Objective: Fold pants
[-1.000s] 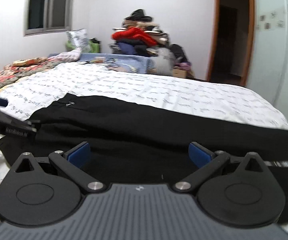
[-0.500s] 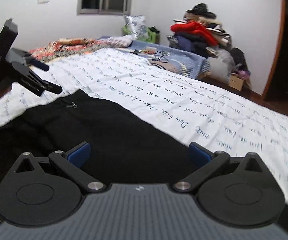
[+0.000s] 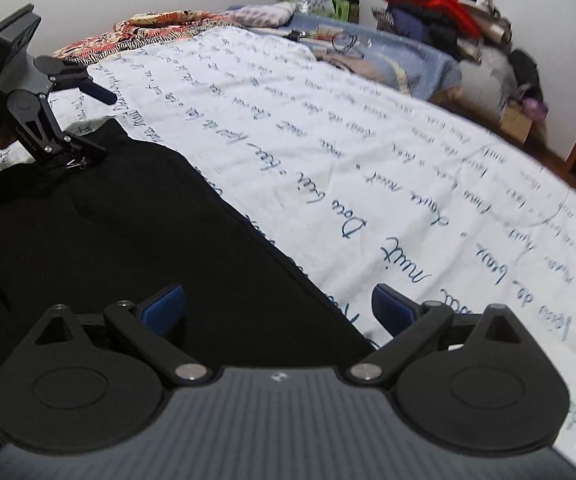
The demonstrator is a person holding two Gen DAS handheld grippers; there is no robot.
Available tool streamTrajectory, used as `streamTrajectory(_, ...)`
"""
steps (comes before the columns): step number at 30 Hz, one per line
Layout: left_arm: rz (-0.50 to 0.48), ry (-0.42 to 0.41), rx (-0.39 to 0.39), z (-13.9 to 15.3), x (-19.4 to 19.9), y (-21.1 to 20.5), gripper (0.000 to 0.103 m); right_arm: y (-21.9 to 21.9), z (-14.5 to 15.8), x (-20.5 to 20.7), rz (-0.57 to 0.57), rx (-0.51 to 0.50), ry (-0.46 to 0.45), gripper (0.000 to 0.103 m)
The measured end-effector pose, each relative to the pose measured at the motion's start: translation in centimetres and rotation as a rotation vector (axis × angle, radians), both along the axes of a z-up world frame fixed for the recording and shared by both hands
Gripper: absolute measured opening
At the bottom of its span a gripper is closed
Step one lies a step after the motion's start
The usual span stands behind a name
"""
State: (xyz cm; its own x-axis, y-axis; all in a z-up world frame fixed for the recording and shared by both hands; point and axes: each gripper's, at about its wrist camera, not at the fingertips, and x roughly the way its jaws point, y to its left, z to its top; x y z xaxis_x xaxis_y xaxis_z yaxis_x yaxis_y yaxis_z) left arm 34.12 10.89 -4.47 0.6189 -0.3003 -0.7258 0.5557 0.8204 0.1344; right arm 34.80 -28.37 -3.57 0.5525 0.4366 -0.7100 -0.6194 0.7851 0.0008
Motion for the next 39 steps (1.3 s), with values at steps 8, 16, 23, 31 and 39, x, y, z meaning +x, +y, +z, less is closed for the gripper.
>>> streamTrajectory(8, -0.007, 0.114, -0.082, -0.7, 1.6, 0.8, 0.071, -1.2, -2.0, 3.0, 0.032, 0.068, 0.139, 0.086)
streamTrajectory(16, 0.035, 0.133, -0.205, 0.5, 0.7, 2.4, 0.033, -1.0, -1.0, 1.6, 0.091, 0.062, 0.106, 0.007)
streamTrajectory(23, 0.107, -0.042, -0.083, 1.8, -0.4, 0.1, 0.032, 2.3, 1.4, -2.3, 0.005, -0.166, -0.193, 0.003)
streamTrajectory(31, 0.118, -0.231, -0.004, 4.3, -4.9, -1.0, 0.029, 5.8, 3.8, -7.2, -0.094, -0.311, -0.471, 0.003)
streamTrajectory(39, 0.086, -0.355, -0.023, 7.3, -14.2, -0.2, 0.028, 6.4, 6.1, -17.5, -0.067, -0.321, -0.606, 0.003)
